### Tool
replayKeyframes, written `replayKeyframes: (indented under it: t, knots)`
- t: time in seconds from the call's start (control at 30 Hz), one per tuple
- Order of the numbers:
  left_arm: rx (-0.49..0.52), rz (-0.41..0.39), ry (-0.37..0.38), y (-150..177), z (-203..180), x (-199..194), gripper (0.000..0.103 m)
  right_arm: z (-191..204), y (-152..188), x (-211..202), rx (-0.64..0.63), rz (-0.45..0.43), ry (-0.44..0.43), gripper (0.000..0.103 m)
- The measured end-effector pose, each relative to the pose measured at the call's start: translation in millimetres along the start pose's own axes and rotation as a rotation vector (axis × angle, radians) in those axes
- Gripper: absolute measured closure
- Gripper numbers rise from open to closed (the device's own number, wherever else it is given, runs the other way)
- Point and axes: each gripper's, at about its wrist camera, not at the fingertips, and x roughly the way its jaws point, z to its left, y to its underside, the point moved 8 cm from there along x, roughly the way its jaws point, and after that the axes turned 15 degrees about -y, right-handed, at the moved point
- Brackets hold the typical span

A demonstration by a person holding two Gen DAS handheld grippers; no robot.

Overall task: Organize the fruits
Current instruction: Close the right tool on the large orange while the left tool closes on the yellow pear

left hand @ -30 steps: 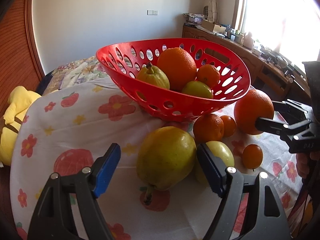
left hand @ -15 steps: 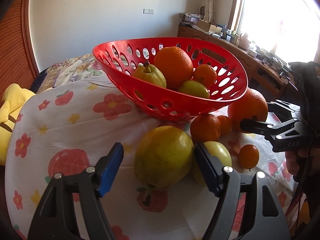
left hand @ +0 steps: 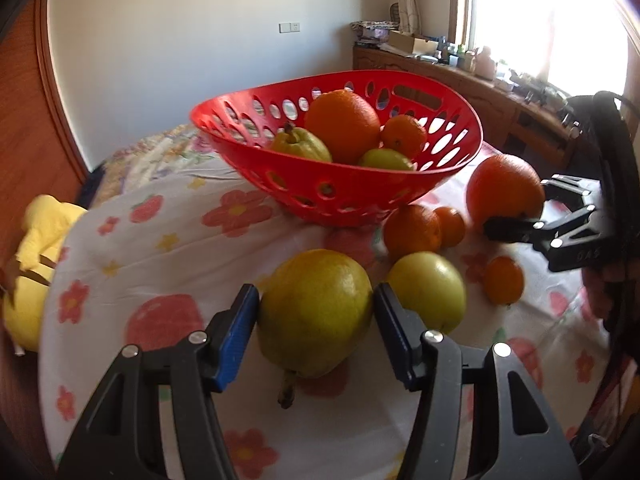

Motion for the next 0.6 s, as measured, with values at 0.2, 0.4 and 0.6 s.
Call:
replayKeyframes:
  t: [0.2,0.4,0.6]
  knots:
    - [-0.013,0.005,-0.008,8,13,-3,0.045,3,3,-3,-0.013,-0.002,0.007,0.008]
    - [-0.004,-0.002,-0.019,8,12,-1,0.042,5,5,-3,-0.02,0.004,0.009,0.008]
    - [-0.003,-0.002,-0.026,8,11,-1,0.043,6,7,-6,-0.023,0.007,0.006,0.008]
